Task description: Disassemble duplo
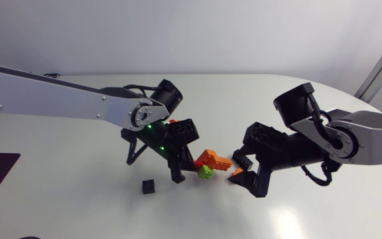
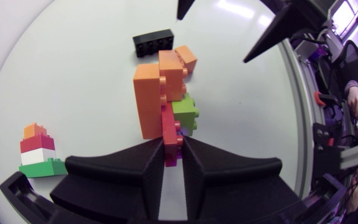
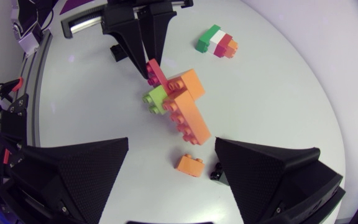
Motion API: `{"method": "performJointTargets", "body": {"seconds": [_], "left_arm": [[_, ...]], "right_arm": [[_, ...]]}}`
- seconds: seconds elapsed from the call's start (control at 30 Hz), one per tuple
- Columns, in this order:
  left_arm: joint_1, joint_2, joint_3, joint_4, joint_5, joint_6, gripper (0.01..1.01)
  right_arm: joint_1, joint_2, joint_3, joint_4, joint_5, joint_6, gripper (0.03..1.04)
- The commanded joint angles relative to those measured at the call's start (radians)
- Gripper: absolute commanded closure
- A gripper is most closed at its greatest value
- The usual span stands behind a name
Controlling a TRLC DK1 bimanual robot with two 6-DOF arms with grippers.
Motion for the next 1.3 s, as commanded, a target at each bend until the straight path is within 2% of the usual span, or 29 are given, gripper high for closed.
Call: {"method": "performJointTargets", "body": {"seconds": [0.0, 0.17, 0.3, 0.8, 0.93, 1.0, 1.07, 1.27], "left_arm": [[0.028, -0.098, -0.019, -0.046, 0.049, 0.099, 1.007], [0.058, -0.158, -0.002, -0.246, 0.107, 0.250, 1.005], [0.065, -0.161, -0.010, -0.305, 0.120, 0.307, 1.005], [0.005, -0.159, -0.010, -0.323, 0.152, 0.316, 1.002], [0.001, -0.158, -0.007, -0.328, 0.153, 0.315, 1.002], [-0.001, -0.159, -0.007, -0.332, 0.158, 0.315, 1.002], [-0.001, -0.159, -0.004, -0.332, 0.161, 0.313, 1.002], [-0.001, -0.162, 0.012, -0.334, 0.178, 0.300, 1.002]], "right_arm": [[-0.009, -0.026, -0.020, -0.010, -0.027, -0.034, 0.06], [0.004, -0.068, -0.025, -0.030, -0.088, -0.056, 0.06], [0.018, -0.103, -0.017, -0.074, -0.137, -0.067, 0.06], [0.071, -0.066, -0.040, -0.099, -0.188, -0.076, 0.08], [0.090, -0.054, -0.043, -0.108, -0.189, -0.076, 0.31], [0.103, -0.055, -0.046, -0.117, -0.191, -0.076, 0.52], [0.113, -0.057, -0.049, -0.122, -0.191, -0.074, 0.79], [0.126, -0.038, -0.069, -0.126, -0.188, -0.074, 0.83]]}}
